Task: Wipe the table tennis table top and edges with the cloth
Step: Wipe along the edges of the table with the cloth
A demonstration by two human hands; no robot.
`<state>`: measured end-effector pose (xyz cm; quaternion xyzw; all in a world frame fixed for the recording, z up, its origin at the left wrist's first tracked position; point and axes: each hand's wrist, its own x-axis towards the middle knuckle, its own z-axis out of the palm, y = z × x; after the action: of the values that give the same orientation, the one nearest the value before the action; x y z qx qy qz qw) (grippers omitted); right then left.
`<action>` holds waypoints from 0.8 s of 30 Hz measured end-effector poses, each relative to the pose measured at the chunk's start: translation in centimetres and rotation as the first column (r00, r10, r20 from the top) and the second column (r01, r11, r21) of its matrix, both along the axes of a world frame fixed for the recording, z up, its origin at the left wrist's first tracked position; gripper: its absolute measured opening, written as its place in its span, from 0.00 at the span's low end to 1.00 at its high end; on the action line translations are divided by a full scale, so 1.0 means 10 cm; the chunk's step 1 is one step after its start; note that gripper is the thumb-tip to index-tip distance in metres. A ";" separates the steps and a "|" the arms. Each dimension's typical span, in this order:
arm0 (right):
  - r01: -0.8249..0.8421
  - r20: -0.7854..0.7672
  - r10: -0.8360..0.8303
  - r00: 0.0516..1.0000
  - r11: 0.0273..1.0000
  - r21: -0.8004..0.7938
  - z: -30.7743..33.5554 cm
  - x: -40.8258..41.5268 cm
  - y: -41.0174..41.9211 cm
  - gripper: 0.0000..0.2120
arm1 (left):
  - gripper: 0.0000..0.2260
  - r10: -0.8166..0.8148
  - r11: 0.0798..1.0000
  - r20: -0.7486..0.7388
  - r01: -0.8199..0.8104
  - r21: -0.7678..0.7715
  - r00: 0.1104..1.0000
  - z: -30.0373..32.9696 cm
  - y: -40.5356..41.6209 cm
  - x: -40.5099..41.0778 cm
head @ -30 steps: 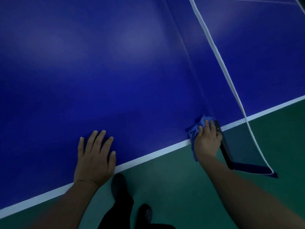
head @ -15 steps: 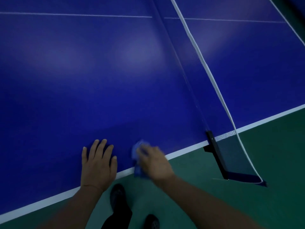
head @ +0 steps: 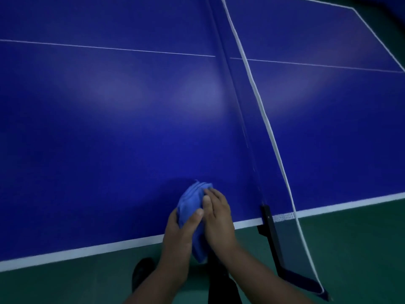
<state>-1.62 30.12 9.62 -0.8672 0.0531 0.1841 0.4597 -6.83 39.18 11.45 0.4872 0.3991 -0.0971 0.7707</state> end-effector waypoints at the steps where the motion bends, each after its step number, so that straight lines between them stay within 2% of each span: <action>1: -0.038 -0.022 0.039 0.999 0.999 0.032 0.03 0.05 -0.06 0.19 | 0.18 0.041 0.999 -0.002 -0.040 0.027 0.999 0.00 -0.07 0.01; 4: -0.099 -0.169 0.130 0.977 0.979 0.179 0.13 0.22 -0.23 0.23 | 0.12 0.272 0.961 -0.017 -0.271 0.045 0.962 0.03 -0.28 0.06; 6: -0.064 -0.361 0.169 0.917 0.956 0.285 0.19 0.37 -0.34 0.30 | 0.13 0.403 0.915 -0.011 -0.403 0.009 0.915 0.08 -0.39 0.03; 8: -0.096 -0.537 0.332 0.775 0.902 0.420 0.23 0.52 -0.44 0.32 | 0.15 0.478 0.877 0.001 -0.477 -0.059 0.878 0.14 -0.49 -0.04; 11: -0.151 -0.654 0.502 0.566 0.843 0.516 0.33 0.59 -0.53 0.27 | 0.19 0.553 0.824 0.017 -0.544 -0.160 0.833 0.22 -0.62 -0.21; 13: -0.212 -0.641 0.574 0.509 0.806 0.553 0.38 0.57 -0.54 0.23 | 0.20 0.613 0.783 0.016 -0.606 -0.139 0.790 0.24 -0.69 -0.34; 15: -0.299 -0.584 0.628 0.514 0.769 0.565 0.40 0.52 -0.52 0.18 | 0.18 0.708 0.704 0.003 -0.706 -0.075 0.706 0.21 -0.75 -0.48; 17: -0.448 -0.484 0.690 0.539 0.721 0.528 0.40 0.44 -0.47 0.15 | 0.18 0.790 0.612 -0.033 -0.791 -0.018 0.612 0.13 -0.82 -0.64; 21: -0.664 -0.337 0.796 0.503 0.605 0.439 0.44 0.21 -0.42 0.10 | 0.24 0.869 0.494 -0.083 -0.859 0.134 0.487 -0.01 -1.05 -0.90; 24: -0.778 -0.234 0.848 0.474 0.529 0.340 0.45 -0.05 -0.46 0.09 | 0.23 0.904 0.427 -0.049 -0.898 0.111 0.424 -0.04 -1.29 -1.01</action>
<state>-2.12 25.48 14.09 -0.6877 -0.2978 0.5453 0.3756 -16.94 26.24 11.08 0.2185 0.6390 0.3187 0.6651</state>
